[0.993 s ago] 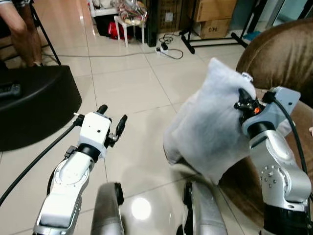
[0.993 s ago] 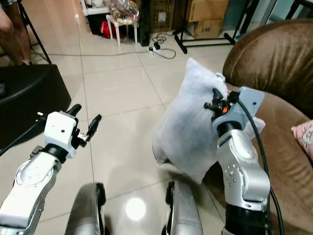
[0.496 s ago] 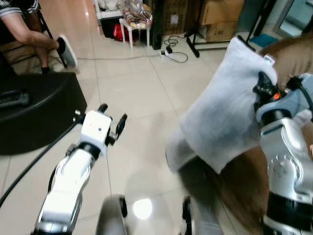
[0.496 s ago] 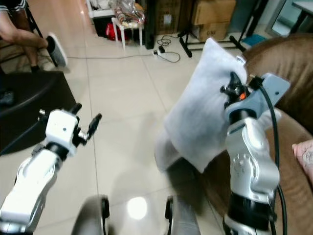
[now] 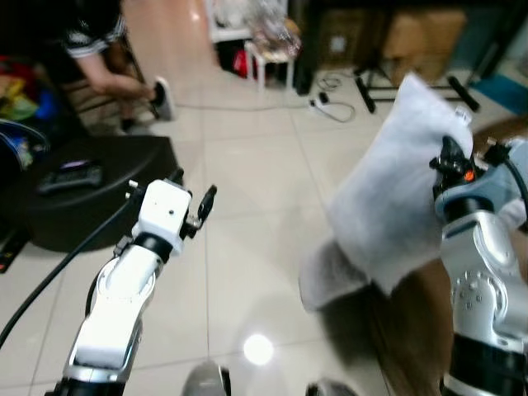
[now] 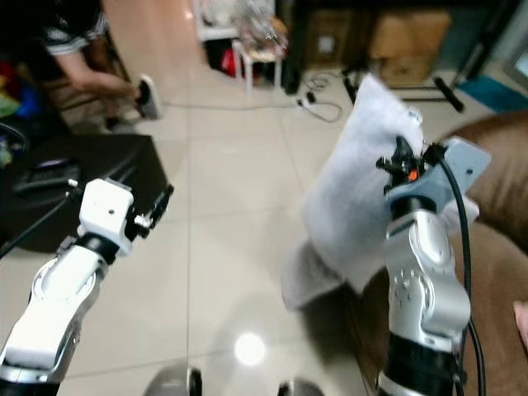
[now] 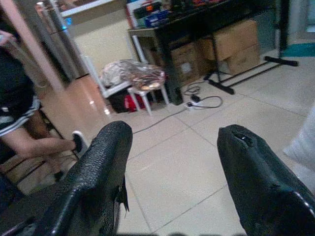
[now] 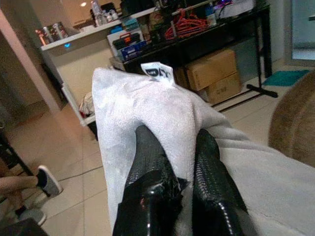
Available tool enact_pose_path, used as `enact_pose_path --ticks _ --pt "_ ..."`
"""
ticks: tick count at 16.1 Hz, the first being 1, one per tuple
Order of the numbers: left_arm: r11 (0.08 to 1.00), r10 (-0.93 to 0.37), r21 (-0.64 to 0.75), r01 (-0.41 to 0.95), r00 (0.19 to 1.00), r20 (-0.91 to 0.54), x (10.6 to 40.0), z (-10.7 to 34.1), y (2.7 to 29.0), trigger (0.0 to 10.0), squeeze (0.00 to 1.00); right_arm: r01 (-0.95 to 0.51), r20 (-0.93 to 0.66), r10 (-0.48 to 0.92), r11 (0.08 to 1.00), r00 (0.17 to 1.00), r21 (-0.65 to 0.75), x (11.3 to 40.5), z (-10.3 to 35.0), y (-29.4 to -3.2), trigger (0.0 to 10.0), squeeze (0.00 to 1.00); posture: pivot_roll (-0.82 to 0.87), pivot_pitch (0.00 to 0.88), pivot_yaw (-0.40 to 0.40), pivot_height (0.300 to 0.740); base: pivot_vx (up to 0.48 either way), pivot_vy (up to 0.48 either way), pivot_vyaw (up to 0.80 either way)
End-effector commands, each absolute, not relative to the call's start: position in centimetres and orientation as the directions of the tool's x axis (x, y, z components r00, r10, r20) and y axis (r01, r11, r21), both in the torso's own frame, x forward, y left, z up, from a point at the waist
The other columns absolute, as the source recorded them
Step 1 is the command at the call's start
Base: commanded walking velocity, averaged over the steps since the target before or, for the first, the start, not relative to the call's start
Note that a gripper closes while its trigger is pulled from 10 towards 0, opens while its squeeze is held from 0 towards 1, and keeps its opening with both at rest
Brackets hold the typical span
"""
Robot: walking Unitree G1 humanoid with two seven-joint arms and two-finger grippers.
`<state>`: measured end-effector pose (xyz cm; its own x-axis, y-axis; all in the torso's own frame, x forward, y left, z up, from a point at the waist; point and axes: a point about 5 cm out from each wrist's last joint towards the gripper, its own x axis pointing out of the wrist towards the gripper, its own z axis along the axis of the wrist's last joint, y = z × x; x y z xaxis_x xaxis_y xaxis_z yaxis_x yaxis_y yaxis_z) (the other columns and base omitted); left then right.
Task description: Move the pillow to the sofa from floor
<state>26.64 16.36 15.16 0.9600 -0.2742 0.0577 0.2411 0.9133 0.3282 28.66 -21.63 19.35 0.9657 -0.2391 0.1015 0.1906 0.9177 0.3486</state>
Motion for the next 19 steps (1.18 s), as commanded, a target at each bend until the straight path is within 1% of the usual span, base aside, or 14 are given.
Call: enact_pose_path --ticks 1,5,7,10,11,13,16,17,19 --pt "0.914 -0.262 0.331 0.233 0.964 0.043 26.6 14.9 16.4 10.0 0.0 0.17 0.133 -0.227 0.925 0.965 0.341 28.6 19.7 -21.2 10.0 0.0 0.0 0.0 -0.01 0.74 0.0 0.0 0.0" --pt "0.91 -0.265 0.338 0.238 0.964 0.033 27.1 14.8 16.6 10.0 0.0 0.226 0.07 -0.263 0.914 0.962 0.338 27.4 18.0 -21.1 10.0 0.0 -0.04 0.0 0.031 0.74 0.0 0.0 0.0" --pt "0.907 -0.281 0.336 0.253 0.959 0.036 27.3 14.8 16.2 10.0 0.0 0.247 0.026 -0.265 0.925 0.964 0.288 27.0 17.0 -21.1 10.0 0.0 -0.05 0.0 0.047 0.74 0.0 0.0 0.0" --pt "0.893 -0.323 0.338 0.297 0.946 0.022 27.8 14.5 15.5 10.0 0.0 0.286 -0.065 -0.279 0.937 0.958 0.199 25.6 14.7 -20.7 10.0 0.0 -0.09 0.0 0.102 0.74 0.0 0.0 0.0" --pt "0.891 -0.326 0.341 0.3 0.945 0.02 28.0 14.5 15.5 10.0 0.0 0.293 -0.076 -0.284 0.935 0.956 0.2 25.3 14.4 -20.6 10.0 0.0 -0.1 0.0 0.115 0.74 0.0 0.0 -0.77" --pt "0.884 -0.333 0.352 0.308 0.943 0.013 28.4 14.2 15.4 10.0 0.0 0.3 -0.097 -0.287 0.941 0.953 0.155 24.2 13.8 -20.3 10.0 0.0 -0.14 0.0 0.146 0.74 0.0 0.0 -0.79" --pt "0.874 -0.358 0.354 0.334 0.934 0.003 28.8 13.8 14.6 10.0 0.0 0.347 -0.122 -0.334 0.931 0.935 0.115 22.5 13.2 -20.8 10.0 0.0 -0.18 0.0 0.173 0.74 0.0 0.0 -0.79" --pt "0.87 -0.364 0.358 0.338 0.932 0.004 28.9 13.7 14.5 10.0 0.0 0.36 -0.122 -0.347 0.927 0.93 0.105 22.1 13.2 -21.0 10.0 0.0 -0.19 0.0 0.173 0.74 0.0 0.0 -0.79" --pt "0.876 -0.35 0.363 0.318 0.937 0.022 29.3 13.8 14.7 10.0 0.0 0.382 -0.124 -0.37 0.919 0.921 0.095 21.4 13.5 -21.4 10.0 0.0 -0.2 0.0 0.135 0.74 0.0 0.0 -0.79"
